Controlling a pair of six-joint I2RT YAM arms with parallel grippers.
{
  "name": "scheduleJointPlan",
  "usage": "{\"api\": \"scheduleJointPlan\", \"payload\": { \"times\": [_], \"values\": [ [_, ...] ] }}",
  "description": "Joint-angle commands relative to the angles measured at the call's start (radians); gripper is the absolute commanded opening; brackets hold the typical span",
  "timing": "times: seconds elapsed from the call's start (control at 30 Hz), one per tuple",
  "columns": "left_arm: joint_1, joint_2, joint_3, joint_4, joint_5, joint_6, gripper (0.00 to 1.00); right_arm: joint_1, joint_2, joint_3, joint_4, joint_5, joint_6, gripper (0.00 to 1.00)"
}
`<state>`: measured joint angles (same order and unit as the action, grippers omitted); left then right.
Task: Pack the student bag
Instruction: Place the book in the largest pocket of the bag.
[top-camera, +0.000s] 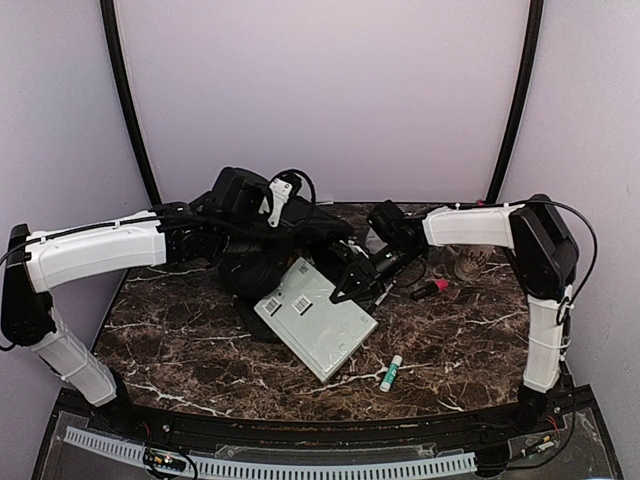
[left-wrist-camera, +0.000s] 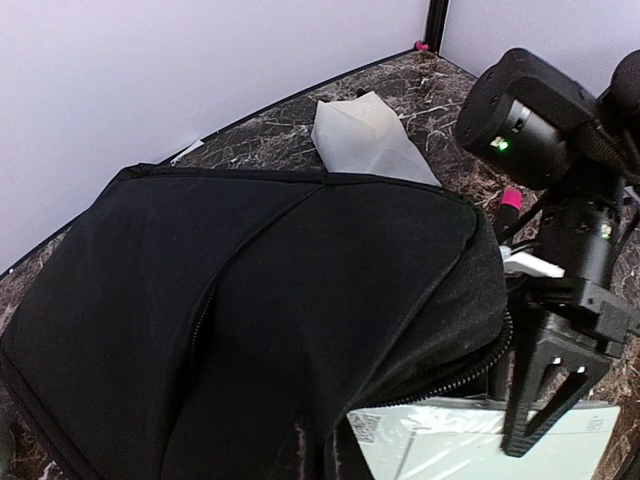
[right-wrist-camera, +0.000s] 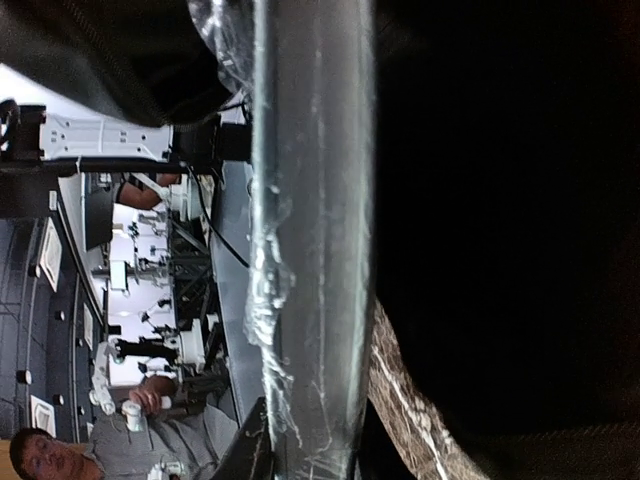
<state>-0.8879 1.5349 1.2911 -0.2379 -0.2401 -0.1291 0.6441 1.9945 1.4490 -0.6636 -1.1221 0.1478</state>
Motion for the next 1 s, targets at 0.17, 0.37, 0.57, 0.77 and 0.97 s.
{"api": "scheduleJointPlan", "payload": {
  "times": [0.17, 0.37, 0.57, 0.77, 0.97],
  "values": [
    [-0.01, -0.121, -0.012, 0.069, 0.056, -0.047, 0.0, -0.008, 0.033, -0.07, 0.847, -0.084, 0.77, 0.0],
    [-0.017, -0.145, -0.039, 0.063, 0.07, -0.035, 0.0, -0.017, 0.14, -0.005, 1.003, -0.043, 0.88, 0.0],
    [-0.022, -0.159, -0.065, 0.062, 0.082, -0.019, 0.0, -0.01, 0.198, 0.066, 0.89, -0.012, 0.804, 0.0],
    [-0.023, -0.151, -0.079, 0.067, 0.07, -0.003, 0.0, 0.021, 0.132, 0.027, 0.773, 0.044, 0.726, 0.0],
    [-0.023, -0.096, -0.042, 0.065, 0.173, 0.034, 0.0, 0.069, -0.001, -0.128, 0.838, 0.073, 0.769, 0.0]
  ]
}}
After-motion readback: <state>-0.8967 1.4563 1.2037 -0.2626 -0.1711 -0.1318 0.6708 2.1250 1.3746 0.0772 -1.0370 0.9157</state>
